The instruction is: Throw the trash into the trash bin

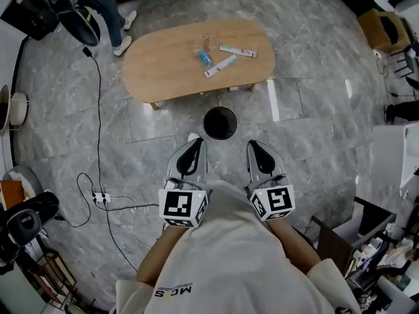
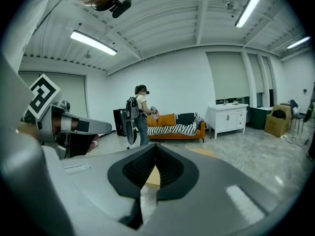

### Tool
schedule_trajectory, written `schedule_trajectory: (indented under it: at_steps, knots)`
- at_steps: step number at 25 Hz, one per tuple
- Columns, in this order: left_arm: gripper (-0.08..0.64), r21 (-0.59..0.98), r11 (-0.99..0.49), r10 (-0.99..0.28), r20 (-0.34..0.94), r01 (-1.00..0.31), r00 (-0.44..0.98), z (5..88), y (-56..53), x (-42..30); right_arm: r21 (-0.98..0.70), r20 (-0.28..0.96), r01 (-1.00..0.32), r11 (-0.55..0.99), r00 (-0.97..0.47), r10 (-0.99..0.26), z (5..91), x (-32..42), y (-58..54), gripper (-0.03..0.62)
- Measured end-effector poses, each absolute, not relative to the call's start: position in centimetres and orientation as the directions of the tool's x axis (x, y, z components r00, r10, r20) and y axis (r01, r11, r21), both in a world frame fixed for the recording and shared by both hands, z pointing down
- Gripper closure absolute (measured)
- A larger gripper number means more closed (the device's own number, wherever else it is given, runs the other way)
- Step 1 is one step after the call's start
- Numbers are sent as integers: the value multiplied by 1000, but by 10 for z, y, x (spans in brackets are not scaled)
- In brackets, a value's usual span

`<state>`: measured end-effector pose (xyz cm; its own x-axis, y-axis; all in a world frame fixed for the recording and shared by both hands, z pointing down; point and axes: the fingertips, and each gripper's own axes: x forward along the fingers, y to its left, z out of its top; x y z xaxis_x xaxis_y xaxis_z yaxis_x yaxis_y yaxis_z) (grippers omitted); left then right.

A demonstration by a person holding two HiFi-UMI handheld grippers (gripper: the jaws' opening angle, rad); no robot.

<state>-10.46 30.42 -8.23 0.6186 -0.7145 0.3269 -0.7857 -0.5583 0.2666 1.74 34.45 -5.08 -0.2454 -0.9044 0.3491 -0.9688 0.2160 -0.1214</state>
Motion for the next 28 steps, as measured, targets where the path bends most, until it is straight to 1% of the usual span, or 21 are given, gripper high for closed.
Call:
schedule_trajectory:
  at_steps: [4, 7, 10, 14, 18, 22, 26, 28]
  knots:
    - [560, 284, -596, -671, 339, -751, 660, -77, 248, -110, -53, 374, -963, 264, -264, -889, -56, -2, 291, 575]
    - [560, 274, -616, -645, 363, -739, 672, -64, 213, -104, -49, 389, -957, 285, -281, -877, -49, -6, 251, 565]
    - [560, 290, -598, -642, 385, -747, 663, -57, 197, -103, -74, 417, -934, 350, -347, -840, -45, -11, 224, 544]
    - [560, 302, -563, -654, 405, -769, 638, -46, 175, -91, -41, 446, -874, 485, -450, -774, -39, -3, 185, 514]
    - [560, 317, -496, -670, 452, -808, 589, -21, 151, -71, -11, 464, -802, 597, -533, -708, -16, 19, 142, 491]
    - [560, 311, -404, -696, 506, -860, 509, 9, 124, -48, -6, 451, -711, 703, -629, -633, 25, 40, 100, 479]
    - [560, 337, -281, -715, 551, -899, 430, 42, 109, -30, -46, 480, -687, 725, -652, -588, 78, 56, 68, 462]
    - [560, 333, -249, -712, 574, -910, 405, 61, 101, -22, -65, 484, -693, 718, -651, -585, 100, 59, 53, 432]
